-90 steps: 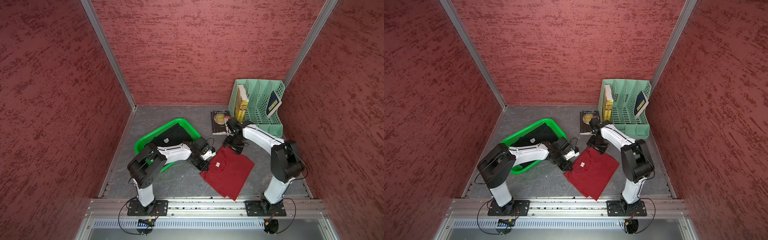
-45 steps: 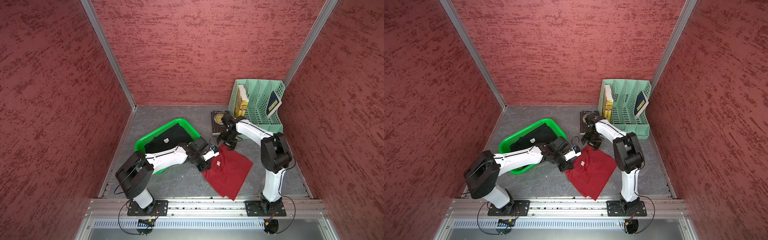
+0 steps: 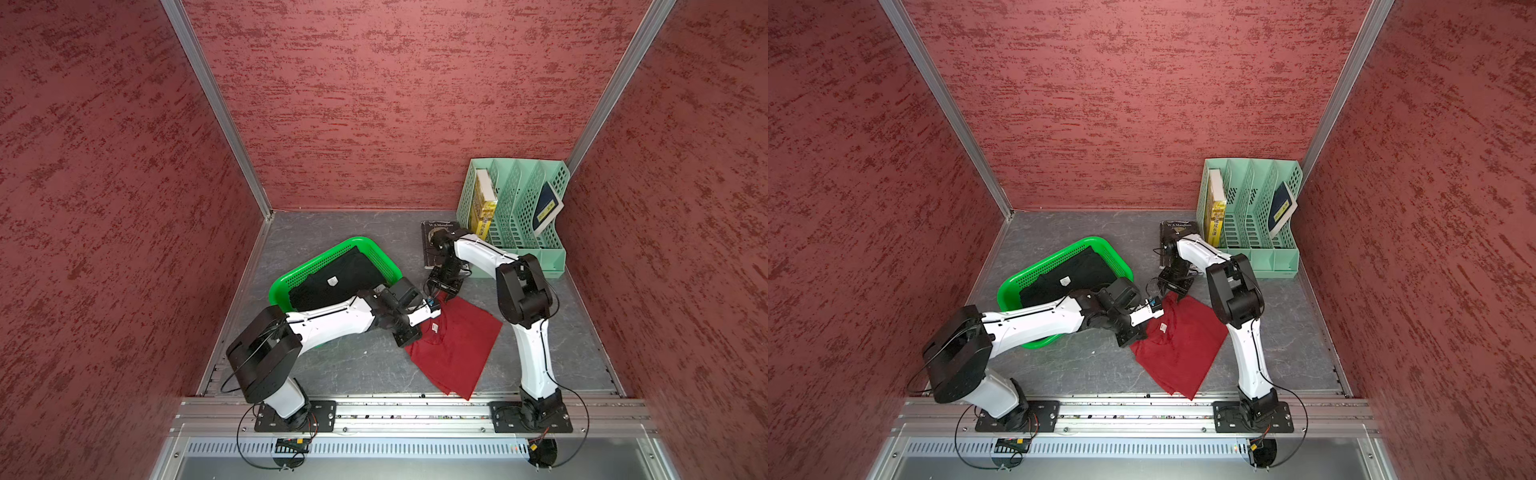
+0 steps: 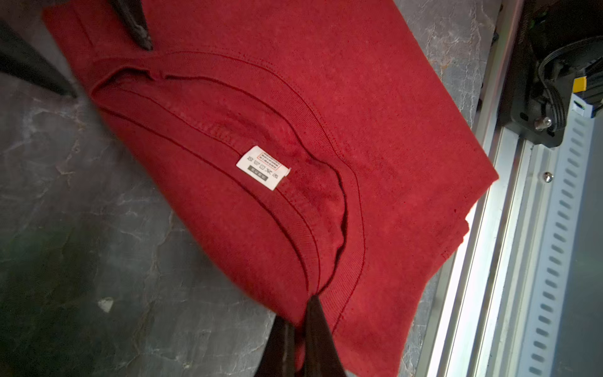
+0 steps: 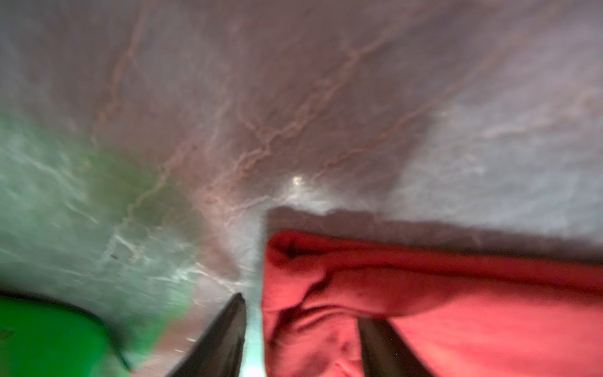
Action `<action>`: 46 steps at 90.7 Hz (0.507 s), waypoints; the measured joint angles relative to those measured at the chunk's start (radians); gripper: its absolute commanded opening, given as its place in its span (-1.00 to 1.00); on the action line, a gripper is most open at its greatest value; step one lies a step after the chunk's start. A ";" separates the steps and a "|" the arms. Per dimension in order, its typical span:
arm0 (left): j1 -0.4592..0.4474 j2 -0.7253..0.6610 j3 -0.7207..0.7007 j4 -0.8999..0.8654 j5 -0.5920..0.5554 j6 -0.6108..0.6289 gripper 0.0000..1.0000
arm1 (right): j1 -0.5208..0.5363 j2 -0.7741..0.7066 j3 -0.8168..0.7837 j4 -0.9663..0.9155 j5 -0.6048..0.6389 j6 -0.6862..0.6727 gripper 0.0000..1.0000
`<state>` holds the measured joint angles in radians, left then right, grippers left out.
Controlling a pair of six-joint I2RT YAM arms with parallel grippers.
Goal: Put the folded t-shirts into the basket
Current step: Pick up the T-shirt from the center of the board.
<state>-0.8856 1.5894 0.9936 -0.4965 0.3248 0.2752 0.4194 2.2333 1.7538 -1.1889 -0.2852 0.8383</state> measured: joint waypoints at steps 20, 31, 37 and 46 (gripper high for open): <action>0.031 -0.047 -0.023 -0.005 -0.010 0.048 -1.00 | 0.001 -0.011 -0.019 0.002 -0.027 0.010 -0.74; 0.086 -0.093 -0.026 -0.024 0.005 0.084 -1.00 | 0.008 -0.062 -0.071 0.034 -0.031 0.048 -0.83; 0.113 -0.124 -0.026 -0.044 0.010 0.113 -1.00 | 0.017 -0.113 -0.104 0.055 -0.030 0.081 -0.86; 0.137 -0.174 -0.026 -0.089 0.010 0.170 -1.00 | 0.031 -0.229 -0.170 0.095 -0.030 0.134 -0.92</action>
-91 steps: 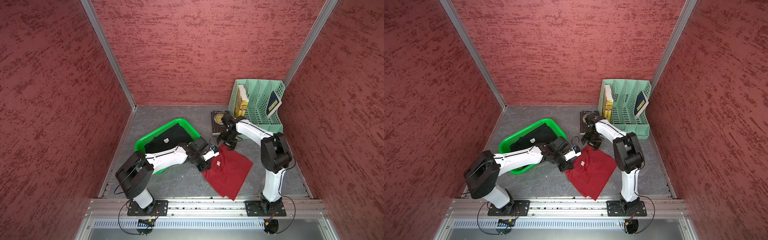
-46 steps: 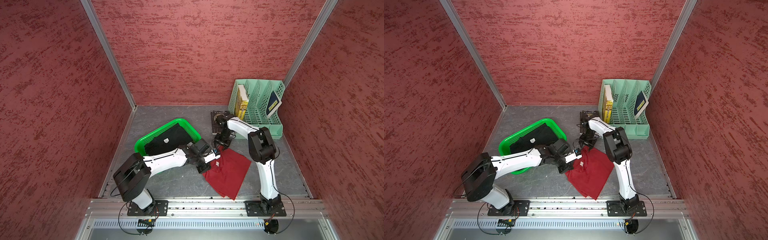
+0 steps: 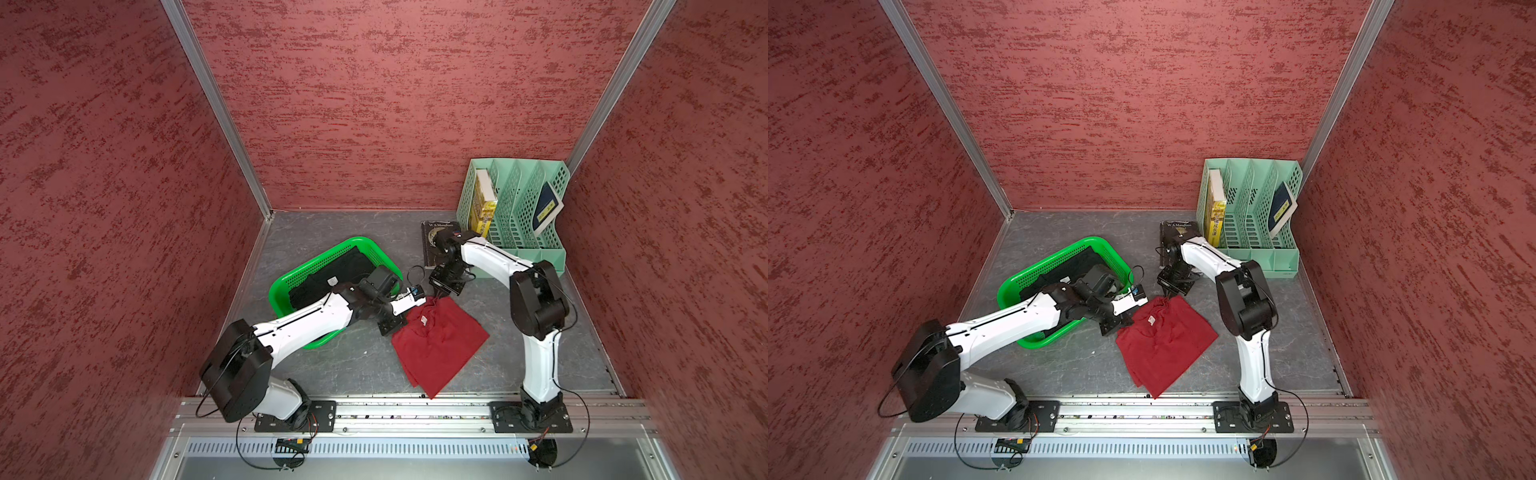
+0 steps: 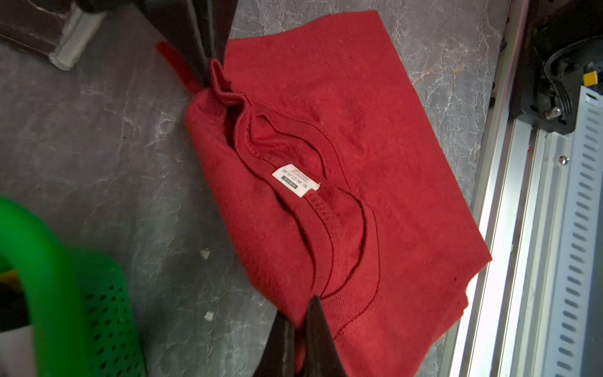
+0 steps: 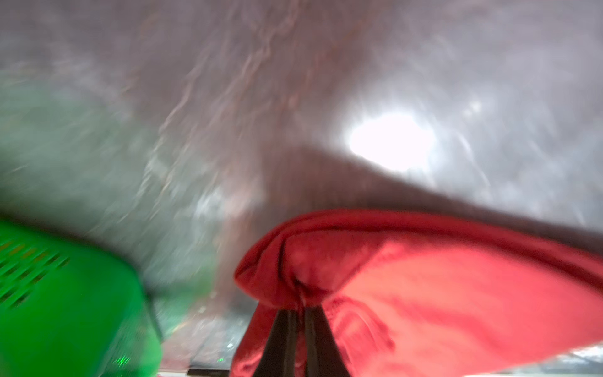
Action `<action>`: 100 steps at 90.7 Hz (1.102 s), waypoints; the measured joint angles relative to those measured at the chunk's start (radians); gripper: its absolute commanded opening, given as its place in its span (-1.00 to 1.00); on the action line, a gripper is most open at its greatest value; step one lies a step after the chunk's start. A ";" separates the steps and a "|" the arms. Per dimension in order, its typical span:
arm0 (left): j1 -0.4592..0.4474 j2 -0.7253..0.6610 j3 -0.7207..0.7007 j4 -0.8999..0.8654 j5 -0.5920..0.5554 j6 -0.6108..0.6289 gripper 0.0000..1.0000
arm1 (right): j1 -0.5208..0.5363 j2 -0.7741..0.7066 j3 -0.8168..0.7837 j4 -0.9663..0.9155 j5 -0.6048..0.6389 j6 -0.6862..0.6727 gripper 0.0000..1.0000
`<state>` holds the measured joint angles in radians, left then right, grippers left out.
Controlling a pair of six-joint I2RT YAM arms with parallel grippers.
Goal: Put the folded t-shirts into the basket
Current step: Pick up the T-shirt from the center of the board.
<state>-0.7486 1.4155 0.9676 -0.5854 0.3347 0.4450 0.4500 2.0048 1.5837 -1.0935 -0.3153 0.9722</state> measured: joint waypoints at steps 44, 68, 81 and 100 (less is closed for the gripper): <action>0.032 -0.076 0.005 -0.174 0.001 0.192 -1.00 | 0.068 -0.265 -0.138 0.124 0.010 0.165 -0.86; 0.058 -0.076 0.003 -0.166 0.000 0.199 -1.00 | 0.068 -0.156 -0.093 0.138 0.011 0.165 -0.89; 0.080 -0.076 -0.003 -0.161 0.005 0.199 -1.00 | 0.068 -0.124 -0.081 0.133 0.025 0.165 -0.91; 0.010 -0.058 -0.031 -0.135 0.005 0.199 -1.00 | 0.066 -0.186 -0.122 0.080 0.139 0.162 -0.92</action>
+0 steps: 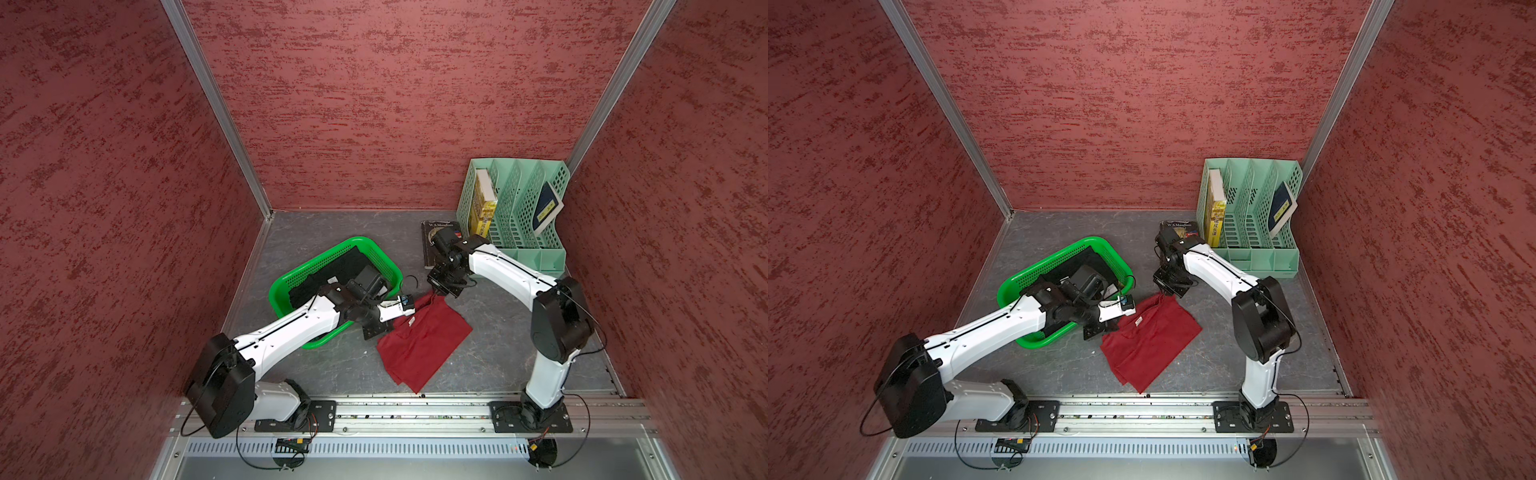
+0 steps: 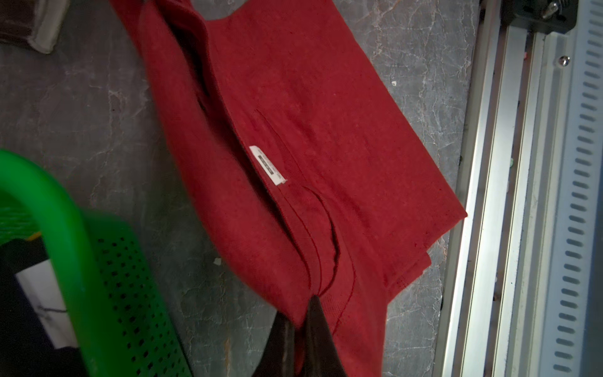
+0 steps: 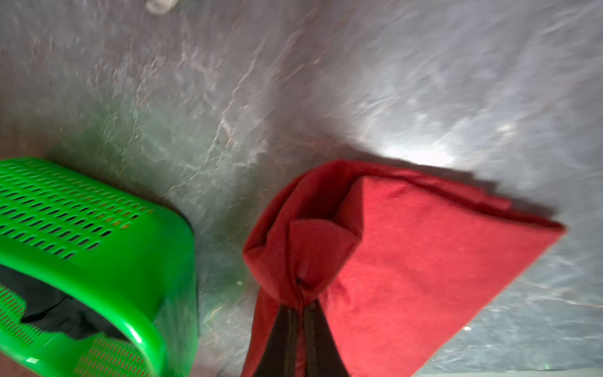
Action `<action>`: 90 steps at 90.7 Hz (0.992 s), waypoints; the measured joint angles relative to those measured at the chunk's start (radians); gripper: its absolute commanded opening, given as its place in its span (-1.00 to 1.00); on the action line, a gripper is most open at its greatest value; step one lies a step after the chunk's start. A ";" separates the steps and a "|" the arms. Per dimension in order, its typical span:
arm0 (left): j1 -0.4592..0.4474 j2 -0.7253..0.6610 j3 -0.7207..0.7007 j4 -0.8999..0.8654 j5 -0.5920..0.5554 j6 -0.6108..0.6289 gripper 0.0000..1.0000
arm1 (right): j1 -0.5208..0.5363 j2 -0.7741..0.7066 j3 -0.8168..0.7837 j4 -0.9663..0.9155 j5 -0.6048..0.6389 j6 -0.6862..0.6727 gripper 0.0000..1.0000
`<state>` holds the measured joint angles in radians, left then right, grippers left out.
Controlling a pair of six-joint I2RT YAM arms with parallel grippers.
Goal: Put the folded t-shirts into the basket
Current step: Pick up the T-shirt from the center of the board.
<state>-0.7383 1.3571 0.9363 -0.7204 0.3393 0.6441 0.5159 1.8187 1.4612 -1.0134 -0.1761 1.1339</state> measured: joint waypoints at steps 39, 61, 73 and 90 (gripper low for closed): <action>-0.212 0.272 0.133 0.094 0.056 -0.069 -1.00 | -0.113 -0.381 -0.354 -0.118 0.143 0.003 -0.95; -0.360 0.297 0.337 0.074 0.197 -0.166 -1.00 | -0.149 -0.642 -0.247 -0.428 0.327 -0.016 -0.96; -0.383 0.373 0.453 0.075 0.316 -0.275 -1.00 | -0.160 -0.713 -0.193 -0.512 0.385 -0.044 -0.98; -0.272 0.392 0.316 0.158 0.345 -0.374 -1.00 | -0.165 -0.640 -0.250 -0.457 0.370 -0.070 -1.00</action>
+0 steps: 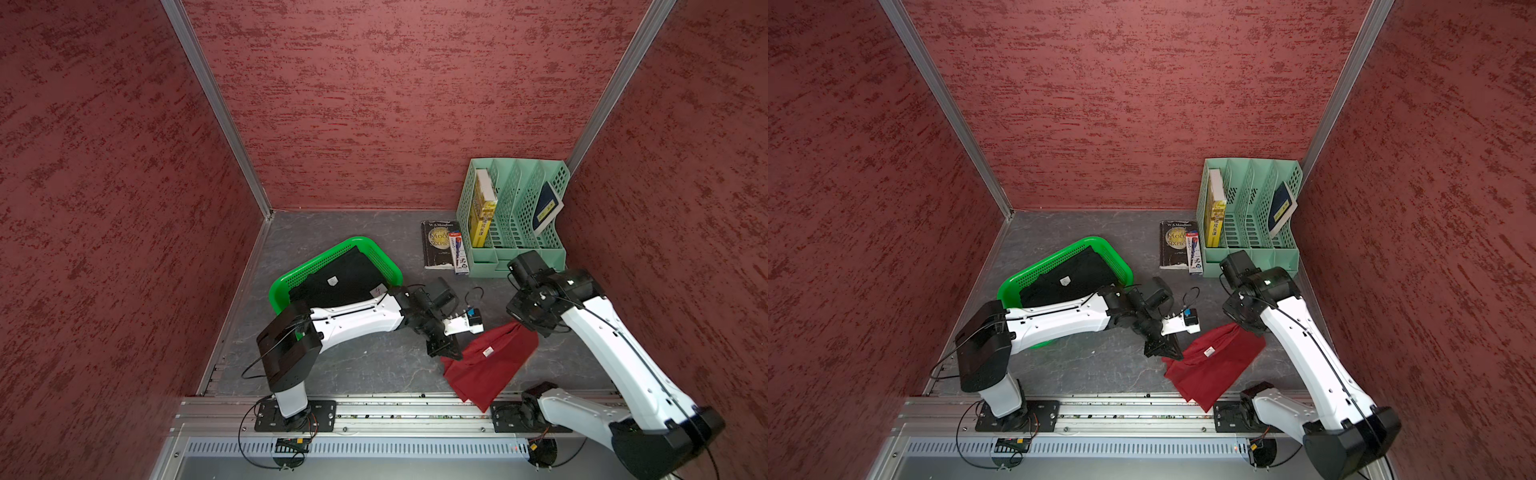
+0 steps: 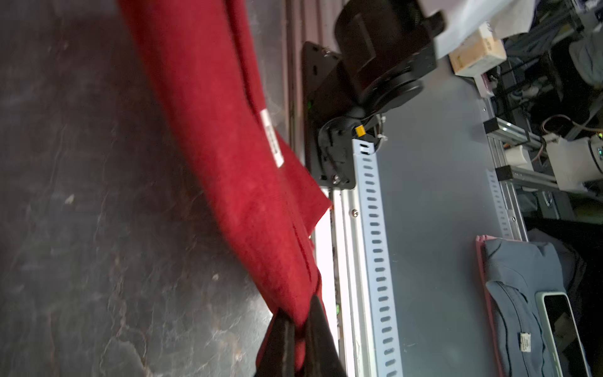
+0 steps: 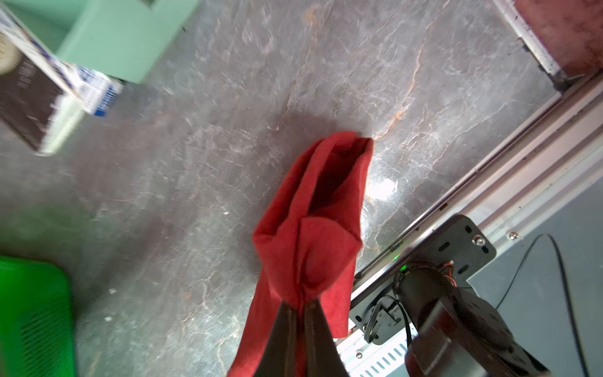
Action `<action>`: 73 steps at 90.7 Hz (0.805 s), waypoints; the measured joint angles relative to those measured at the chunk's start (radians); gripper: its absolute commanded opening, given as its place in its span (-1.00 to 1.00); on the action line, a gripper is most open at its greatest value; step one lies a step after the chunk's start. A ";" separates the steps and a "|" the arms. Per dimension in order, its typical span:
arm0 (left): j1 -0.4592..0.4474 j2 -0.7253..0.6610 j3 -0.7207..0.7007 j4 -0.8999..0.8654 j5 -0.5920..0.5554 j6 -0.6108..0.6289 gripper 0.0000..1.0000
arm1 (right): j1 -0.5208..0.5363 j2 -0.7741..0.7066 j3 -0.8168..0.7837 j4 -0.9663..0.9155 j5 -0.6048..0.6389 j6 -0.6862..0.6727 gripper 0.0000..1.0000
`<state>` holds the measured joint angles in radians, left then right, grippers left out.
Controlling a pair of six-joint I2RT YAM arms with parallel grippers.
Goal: Put the folded t-shirts into the basket
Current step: Pick up the T-shirt from the center of the board.
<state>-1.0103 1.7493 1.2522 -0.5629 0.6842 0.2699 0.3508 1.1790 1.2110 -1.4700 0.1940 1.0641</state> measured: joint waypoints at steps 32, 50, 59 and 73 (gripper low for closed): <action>0.240 0.175 -0.076 0.055 -0.013 -0.029 -1.00 | -0.005 0.548 0.004 0.386 -0.195 -0.023 -0.78; 0.262 0.203 -0.095 0.049 -0.038 -0.019 -1.00 | -0.005 0.629 0.060 0.505 -0.249 -0.028 0.04; 0.261 0.203 -0.095 0.049 -0.039 -0.011 -1.00 | -0.005 0.624 0.077 0.525 -0.264 -0.027 0.18; 0.261 0.203 -0.095 0.049 -0.039 -0.002 -1.00 | -0.005 0.611 0.094 0.522 -0.295 -0.029 0.35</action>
<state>-0.7494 1.9526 1.1568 -0.5137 0.6453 0.2684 0.3458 1.7897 1.3048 -0.9478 -0.1013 1.0355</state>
